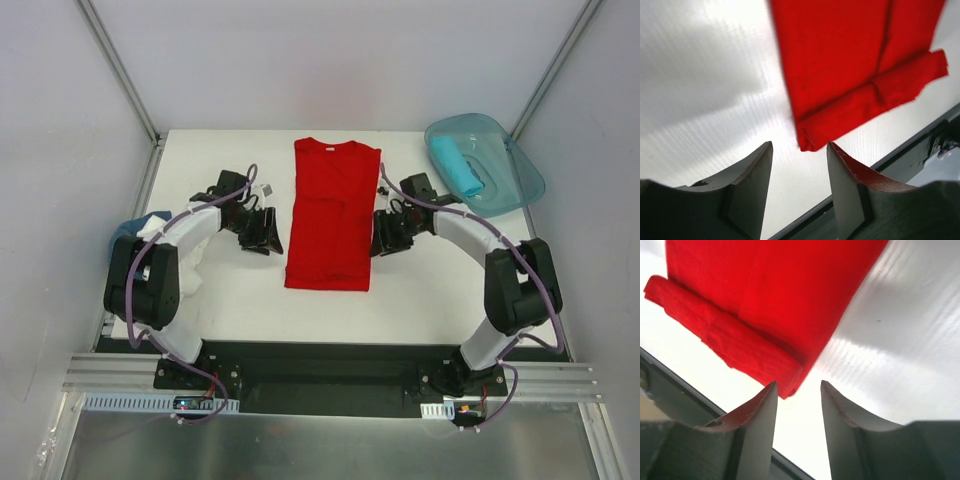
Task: Roll the t-shirts
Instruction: Roll the T-shirt to the center of the board.
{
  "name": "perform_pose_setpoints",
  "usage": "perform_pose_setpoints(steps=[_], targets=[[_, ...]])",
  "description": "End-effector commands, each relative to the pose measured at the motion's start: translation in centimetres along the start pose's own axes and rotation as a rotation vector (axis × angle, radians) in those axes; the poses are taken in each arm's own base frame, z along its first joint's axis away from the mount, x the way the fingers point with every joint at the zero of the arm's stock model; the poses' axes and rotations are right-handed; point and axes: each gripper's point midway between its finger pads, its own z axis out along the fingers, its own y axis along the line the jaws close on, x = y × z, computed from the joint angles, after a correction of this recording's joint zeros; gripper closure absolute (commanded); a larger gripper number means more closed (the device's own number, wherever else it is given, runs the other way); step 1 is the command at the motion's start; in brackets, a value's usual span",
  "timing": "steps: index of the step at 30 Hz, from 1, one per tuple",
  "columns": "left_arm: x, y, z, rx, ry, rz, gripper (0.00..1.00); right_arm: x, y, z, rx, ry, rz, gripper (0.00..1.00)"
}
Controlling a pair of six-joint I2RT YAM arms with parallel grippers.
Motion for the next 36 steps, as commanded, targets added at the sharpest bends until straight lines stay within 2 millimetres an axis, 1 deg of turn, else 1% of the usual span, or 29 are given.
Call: perform_pose_setpoints(steps=[1,2,3,4,5,6,7,8,9,10,12,13,14,15,18,21,22,25,27,28,29,30,31,32,33,34,35,36], targets=[[-0.2,-4.7,-4.3,0.194,-0.101,0.458,0.51,-1.1,0.9,-4.7,0.030,-0.085,-0.307,0.55],[0.6,-5.4,-4.4,0.225,-0.099,0.539,0.50,-0.8,1.1,-4.9,0.022,-0.083,-0.349,0.55],[1.7,-5.2,-4.1,0.242,-0.092,0.648,0.50,-0.4,1.7,-5.4,0.012,-0.088,-0.409,0.55],[2.3,-5.5,-4.4,0.249,-0.098,0.707,0.52,0.4,1.6,-5.0,0.003,-0.067,-0.469,0.55],[3.0,-5.8,-4.0,0.261,-0.083,0.743,0.56,1.0,2.3,-4.9,-0.047,-0.050,-0.499,0.57],[3.5,-5.9,-3.9,0.278,-0.070,0.737,0.72,1.6,3.1,-4.6,-0.088,-0.032,-0.524,0.58],[4.0,-6.0,-3.4,0.305,-0.032,0.698,0.81,2.0,3.6,-4.1,-0.126,-0.004,-0.532,0.63],[4.5,-6.7,-3.4,0.362,-0.003,0.658,0.89,2.7,4.7,-4.0,-0.191,0.024,-0.552,0.65],[4.6,-7.1,-3.3,0.377,0.023,0.589,0.95,3.3,5.7,-3.6,-0.225,0.045,-0.583,0.67],[5.0,-6.8,-2.4,0.391,0.078,0.520,0.97,3.8,5.9,-2.9,-0.246,0.076,-0.593,0.74],[5.4,-7.0,-1.8,0.420,0.130,0.424,1.00,4.5,6.9,-2.0,-0.285,0.114,-0.611,0.79],[5.6,-6.6,-1.0,0.417,0.162,0.384,1.00,4.8,7.1,-1.6,-0.298,0.129,-0.600,0.82],[5.7,-6.4,-0.6,0.415,0.178,0.360,1.00,4.9,7.3,-0.9,-0.319,0.143,-0.571,0.84],[5.5,-6.2,-0.3,0.409,0.187,0.338,1.00,5.0,7.5,-0.5,-0.327,0.149,-0.572,0.85],[5.7,-5.4,0.7,0.389,0.217,0.316,1.00,5.3,7.7,0.5,-0.345,0.174,-0.572,0.87],[5.5,-4.8,1.6,0.369,0.239,0.291,1.00,5.3,7.2,1.5,-0.338,0.193,-0.567,0.87],[5.5,-4.2,2.2,0.349,0.254,0.274,1.00,5.2,7.0,1.8,-0.333,0.194,-0.564,0.87],[5.0,-3.8,3.1,0.332,0.269,0.246,1.00,4.5,6.5,2.9,-0.313,0.197,-0.548,0.88],[4.0,-3.8,3.4,0.321,0.258,0.250,1.00,4.0,5.9,3.6,-0.298,0.201,-0.527,0.89],[3.8,-3.4,3.8,0.304,0.263,0.248,1.00,3.0,6.0,3.9,-0.292,0.182,-0.524,0.89],[3.4,-3.2,4.0,0.292,0.256,0.253,1.00,2.5,5.7,4.1,-0.278,0.174,-0.527,0.89],[2.4,-3.3,4.1,0.286,0.238,0.270,1.00,1.9,5.4,4.2,-0.266,0.164,-0.526,0.90],[1.9,-2.7,4.6,0.260,0.238,0.268,1.00,0.6,5.0,4.7,-0.239,0.147,-0.531,0.90],[1.2,-2.5,4.7,0.251,0.225,0.268,1.00,-0.1,4.6,4.8,-0.224,0.137,-0.530,0.91],[-0.5,-2.5,4.5,0.237,0.192,0.267,0.99,-1.0,4.0,4.8,-0.203,0.122,-0.519,0.92],[-1.4,-2.3,4.4,0.223,0.173,0.264,0.98,-2.1,3.3,4.9,-0.171,0.104,-0.520,0.92],[-3.2,-2.5,3.9,0.201,0.127,0.281,0.98,-3.9,2.7,4.5,-0.146,0.064,-0.519,0.92],[-4.2,-2.3,3.3,0.185,0.096,0.285,0.96,-5.0,2.4,4.2,-0.126,0.039,-0.519,0.92]])
